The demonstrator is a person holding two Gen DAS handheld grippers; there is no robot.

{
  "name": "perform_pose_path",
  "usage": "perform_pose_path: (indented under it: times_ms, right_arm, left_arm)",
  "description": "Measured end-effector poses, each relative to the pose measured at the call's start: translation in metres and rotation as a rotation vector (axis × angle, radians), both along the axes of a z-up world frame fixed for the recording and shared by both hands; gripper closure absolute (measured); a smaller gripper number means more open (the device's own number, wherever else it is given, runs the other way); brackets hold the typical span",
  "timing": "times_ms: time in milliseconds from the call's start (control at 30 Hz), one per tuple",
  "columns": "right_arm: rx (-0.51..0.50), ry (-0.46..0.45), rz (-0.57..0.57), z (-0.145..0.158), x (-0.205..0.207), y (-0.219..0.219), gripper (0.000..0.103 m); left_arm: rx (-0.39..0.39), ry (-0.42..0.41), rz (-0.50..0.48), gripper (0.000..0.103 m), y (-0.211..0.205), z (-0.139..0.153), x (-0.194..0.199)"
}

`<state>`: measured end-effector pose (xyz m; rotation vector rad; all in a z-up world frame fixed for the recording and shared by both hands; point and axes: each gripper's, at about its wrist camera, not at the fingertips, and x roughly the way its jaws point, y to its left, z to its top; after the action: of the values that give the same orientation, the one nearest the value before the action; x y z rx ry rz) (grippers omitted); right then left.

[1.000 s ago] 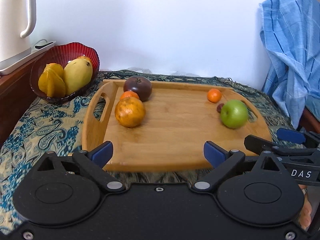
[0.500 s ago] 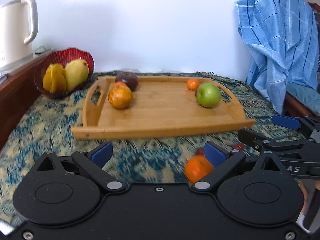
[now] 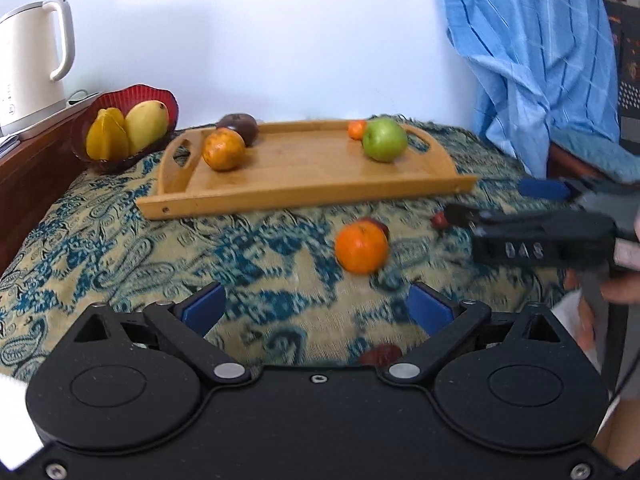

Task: Organize fruits
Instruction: 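Withdraw both tools from the tray toward the red dates on the cloth, then close left tool on a red date while right tool grasps another red date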

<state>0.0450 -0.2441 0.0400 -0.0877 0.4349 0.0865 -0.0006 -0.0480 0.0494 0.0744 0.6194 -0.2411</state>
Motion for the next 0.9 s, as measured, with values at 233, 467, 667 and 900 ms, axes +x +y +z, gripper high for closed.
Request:
perform_pose_path:
  times_ms: [233, 467, 667, 900]
  right_arm:
    - [0.029, 0.014, 0.015, -0.004, 0.005, -0.003, 0.000]
    - [0.028, 0.034, 0.024, -0.007, 0.012, 0.002, 0.005]
    - [-0.003, 0.063, 0.032, -0.010, 0.017, 0.009, 0.014]
    - [-0.003, 0.105, 0.044, -0.012, 0.024, 0.013, 0.030]
  left_arm:
    - [-0.033, 0.074, -0.088, 0.042, -0.007, -0.014, -0.013]
    - [-0.013, 0.101, -0.108, 0.060, -0.017, -0.021, -0.018]
    - [-0.011, 0.110, -0.073, 0.072, -0.020, -0.024, -0.015]
    - [-0.020, 0.122, -0.063, 0.078, -0.020, -0.026, -0.014]
